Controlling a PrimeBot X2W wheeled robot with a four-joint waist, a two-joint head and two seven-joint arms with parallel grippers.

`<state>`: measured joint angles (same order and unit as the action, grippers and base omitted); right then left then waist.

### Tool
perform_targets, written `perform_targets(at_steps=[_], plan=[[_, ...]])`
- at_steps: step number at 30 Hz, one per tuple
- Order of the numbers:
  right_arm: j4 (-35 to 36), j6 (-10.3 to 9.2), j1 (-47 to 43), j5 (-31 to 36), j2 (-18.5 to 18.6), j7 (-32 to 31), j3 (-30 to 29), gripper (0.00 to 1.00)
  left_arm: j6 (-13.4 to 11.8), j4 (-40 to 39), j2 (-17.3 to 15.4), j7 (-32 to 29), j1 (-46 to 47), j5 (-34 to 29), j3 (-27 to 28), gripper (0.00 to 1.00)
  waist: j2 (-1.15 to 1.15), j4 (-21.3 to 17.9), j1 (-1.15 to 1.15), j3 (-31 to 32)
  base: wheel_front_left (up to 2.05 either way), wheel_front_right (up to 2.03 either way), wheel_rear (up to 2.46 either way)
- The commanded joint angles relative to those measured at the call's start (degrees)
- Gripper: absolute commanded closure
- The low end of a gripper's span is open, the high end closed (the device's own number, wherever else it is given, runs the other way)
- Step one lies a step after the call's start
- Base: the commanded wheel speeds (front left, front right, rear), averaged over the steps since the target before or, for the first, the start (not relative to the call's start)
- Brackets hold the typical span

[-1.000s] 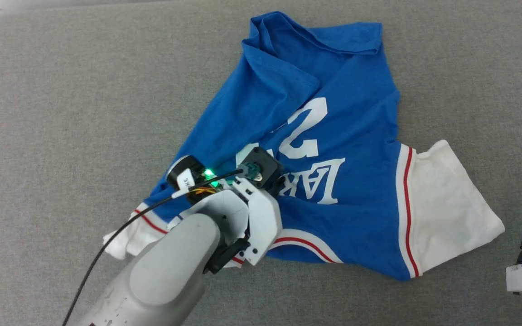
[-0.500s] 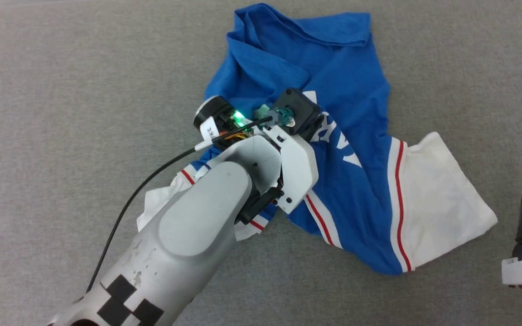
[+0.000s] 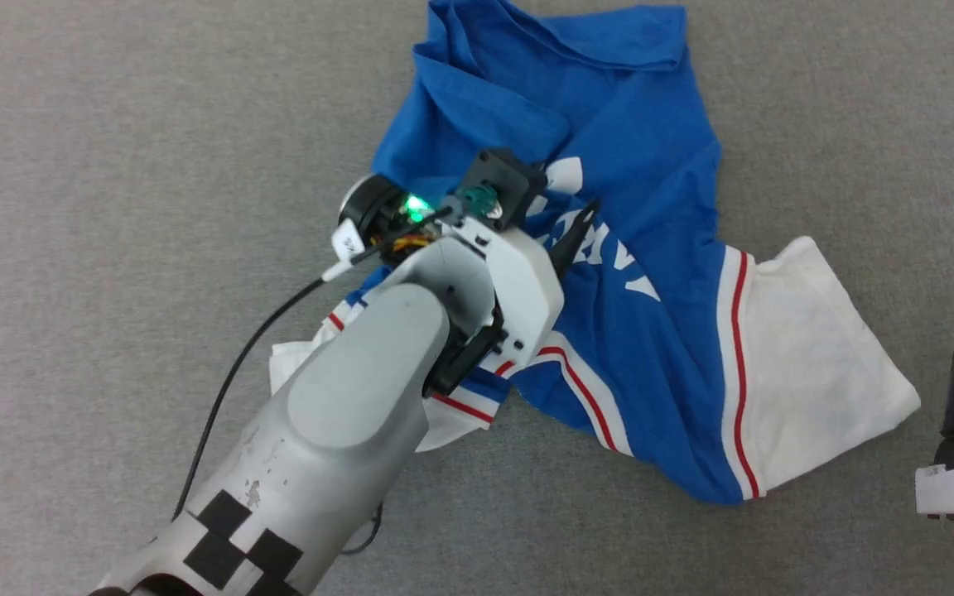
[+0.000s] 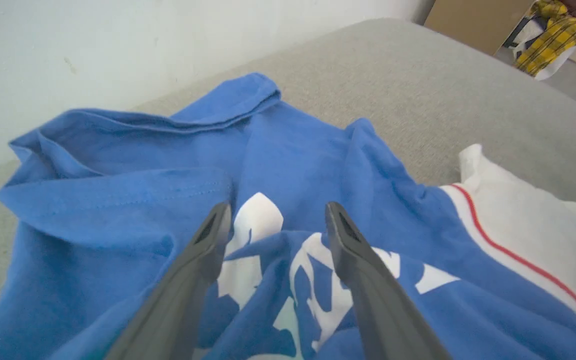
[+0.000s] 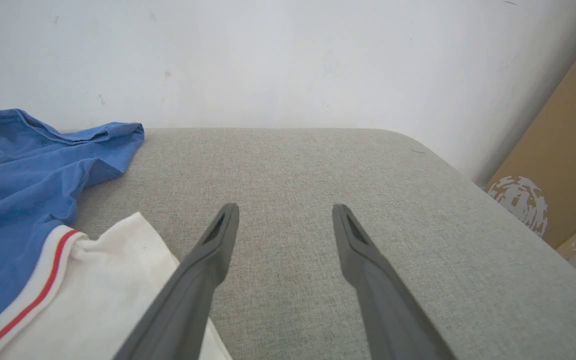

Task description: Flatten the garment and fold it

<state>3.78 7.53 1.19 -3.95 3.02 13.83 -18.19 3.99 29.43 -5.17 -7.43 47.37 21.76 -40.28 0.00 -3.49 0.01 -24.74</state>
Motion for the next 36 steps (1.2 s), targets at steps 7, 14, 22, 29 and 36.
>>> perform_targets(at_steps=[7,14,22,29,36], plan=[[-0.07,-0.04,-0.29,0.86,-0.14,-0.22,-0.05,0.0,-2.77,-12.09,-2.6,4.62,-4.62,2.61,4.16,0.0,0.0,4.26,-0.01,6.56,0.0,0.0,0.0],[0.05,-0.04,-2.42,0.87,-0.14,-0.95,-0.31,0.0,-11.86,-25.27,-10.18,11.01,-19.5,3.41,11.83,0.0,0.0,5.76,-0.01,11.07,0.0,0.0,0.0],[0.24,-0.04,-4.75,0.2,-0.14,-1.09,-0.06,0.0,-18.82,-36.47,-15.5,20.67,-41.39,4.63,19.33,0.0,0.0,5.7,-0.01,13.8,0.0,0.0,0.0],[0.47,-0.04,-5.94,-0.06,-0.14,-1.14,-0.51,0.0,-20.6,-38.8,-15.58,21.31,-49.46,4.95,20.4,0.0,0.0,6.18,-0.01,14.18,0.0,0.0,0.0],[0.64,-0.04,-5.14,0.07,-0.14,-1.49,0.48,0.0,-17.02,-37.05,-18.49,9.18,-41.43,2.67,14.74,0.0,0.0,5.98,-0.01,13.46,0.0,0.0,0.0]])
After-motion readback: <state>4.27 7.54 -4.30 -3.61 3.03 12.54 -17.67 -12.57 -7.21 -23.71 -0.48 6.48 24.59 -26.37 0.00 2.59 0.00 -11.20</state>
